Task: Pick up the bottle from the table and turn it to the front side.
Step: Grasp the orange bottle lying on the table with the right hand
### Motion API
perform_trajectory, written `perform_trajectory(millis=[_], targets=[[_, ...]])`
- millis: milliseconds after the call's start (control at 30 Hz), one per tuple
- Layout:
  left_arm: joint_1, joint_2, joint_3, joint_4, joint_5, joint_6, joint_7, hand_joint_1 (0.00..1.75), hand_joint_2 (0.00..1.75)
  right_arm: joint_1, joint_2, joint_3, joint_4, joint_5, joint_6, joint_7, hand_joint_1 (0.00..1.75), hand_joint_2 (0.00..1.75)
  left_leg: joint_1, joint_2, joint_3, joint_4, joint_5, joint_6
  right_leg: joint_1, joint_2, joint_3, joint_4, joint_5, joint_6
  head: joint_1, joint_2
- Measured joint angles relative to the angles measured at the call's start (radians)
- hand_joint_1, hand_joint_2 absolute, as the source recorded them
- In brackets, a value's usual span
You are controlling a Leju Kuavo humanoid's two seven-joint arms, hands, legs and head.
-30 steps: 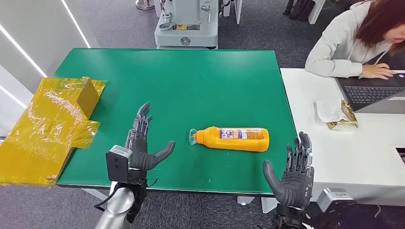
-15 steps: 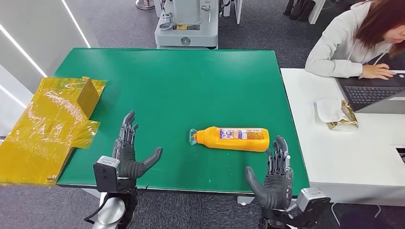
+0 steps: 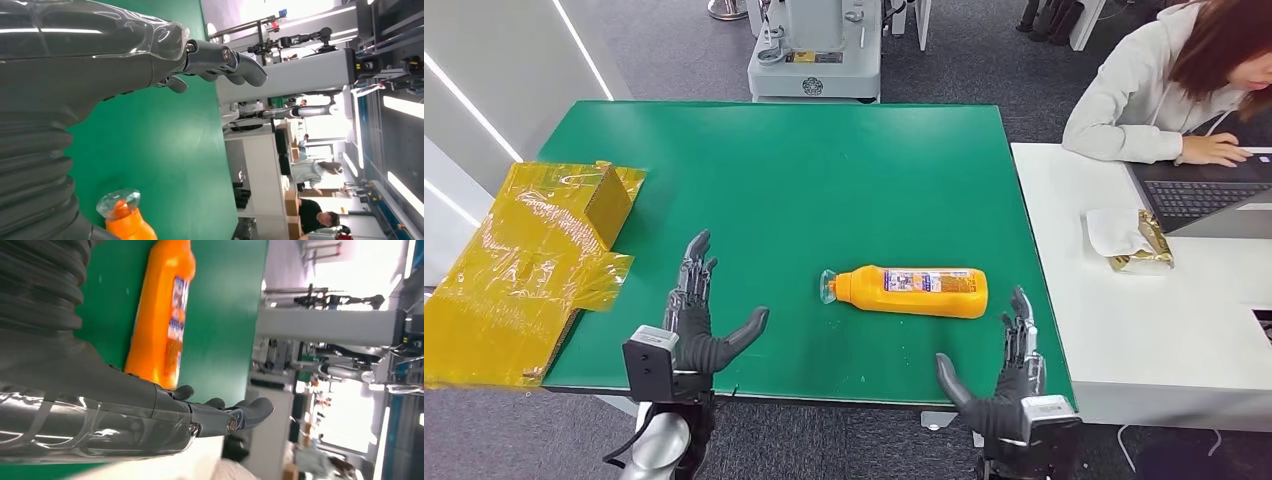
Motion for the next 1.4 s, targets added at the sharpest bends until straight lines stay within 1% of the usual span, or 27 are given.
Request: perform_trajectory(millis=[67,133,300,467,567,700,800,867,1033,1200,1267,1400], targets=[[-0.007,-0.007,0.0,0.003,-0.001,-0.004,0.0,0.0,1.75,-0.005,-0.007,-0.006,0.003,0.095,-0.016,0.018,0.0,1.75,0.0,0.0,0.0,0.0,0.0,0.0,0.0,0.0,0.0,0.0,0.0,0.0,0.0,0.0],[-0.012,-0.013,0.0,0.007,-0.002,-0.006,0.0,0.0,1.75,-0.008,-0.012,-0.012,0.003,0.159,-0.022,0.032,0.0,1.75,0.0,0.0,0.0,0.0,0.0,0.0,0.0,0.0,0.0,0.0,0.0,0.0,0.0,0.0],[-0.017,-0.023,0.0,0.011,-0.005,-0.009,0.0,0.0,1.75,-0.011,-0.018,-0.02,0.003,0.23,-0.033,0.049,0.0,1.75,0.0,0.0,0.0,0.0,0.0,0.0,0.0,0.0,0.0,0.0,0.0,0.0,0.0,0.0],[-0.018,-0.032,0.0,0.019,-0.016,-0.024,0.0,0.0,1.75,-0.015,-0.034,-0.021,0.004,0.439,-0.075,0.094,0.0,1.75,0.0,0.0,0.0,0.0,0.0,0.0,0.0,0.0,0.0,0.0,0.0,0.0,0.0,0.0],[-0.025,-0.038,0.0,0.028,-0.02,-0.036,0.0,0.0,1.75,-0.029,-0.048,-0.022,0.012,0.514,-0.09,0.114,0.0,1.75,0.0,0.0,0.0,0.0,0.0,0.0,0.0,0.0,0.0,0.0,0.0,0.0,0.0,0.0],[-0.05,-0.047,0.0,0.054,-0.014,-0.056,-0.005,0.0,1.75,-0.079,-0.082,-0.016,0.061,0.584,-0.134,0.137,0.0,1.75,0.0,0.0,0.0,0.0,0.0,0.0,0.0,0.0,0.0,0.0,0.001,0.0,0.0,0.0],[-0.071,-0.052,-0.001,0.08,-0.008,-0.071,-0.013,0.0,1.75,-0.123,-0.115,0.001,0.111,0.688,-0.182,0.179,0.0,1.75,0.0,0.0,0.0,0.001,0.0,0.0,0.0,0.0,0.0,0.0,0.001,0.0,0.0,0.0],[-0.083,-0.053,-0.001,0.094,-0.007,-0.078,-0.017,0.0,1.75,-0.154,-0.136,0.013,0.144,0.733,-0.195,0.198,0.0,1.75,0.0,0.0,0.0,0.001,0.0,0.0,0.0,0.0,0.0,0.0,0.001,0.0,0.0,0.0],[-0.103,-0.053,-0.001,0.122,-0.006,-0.089,-0.021,0.0,1.75,-0.244,-0.173,0.037,0.228,0.74,-0.188,0.211,0.0,1.75,0.0,0.0,0.0,0.001,0.0,0.0,0.0,0.0,0.0,0.0,0.001,0.0,0.0,0.0],[-0.123,-0.053,-0.004,0.143,-0.001,-0.094,-0.027,0.0,1.75,-0.346,-0.187,0.055,0.314,0.699,-0.146,0.206,0.0,1.75,0.0,0.0,0.001,0.001,0.001,0.0,0.0,0.001,0.0,0.001,0.001,0.0,0.0,0.0],[-0.135,-0.052,-0.008,0.158,0.007,-0.094,-0.034,0.0,1.75,-0.391,-0.19,0.064,0.36,0.648,-0.12,0.187,0.0,1.75,0.0,0.0,0.001,0.001,0.001,0.0,0.0,0.001,0.0,0.001,0.001,0.0,0.0,0.0],[-0.15,-0.05,-0.019,0.185,0.018,-0.095,-0.042,0.0,1.75,-0.467,-0.191,0.074,0.454,0.45,-0.006,0.122,0.0,1.75,0.0,0.0,0.0,0.001,0.001,0.0,0.0,0.0,0.0,0.001,0.001,-0.001,0.0,0.0]])
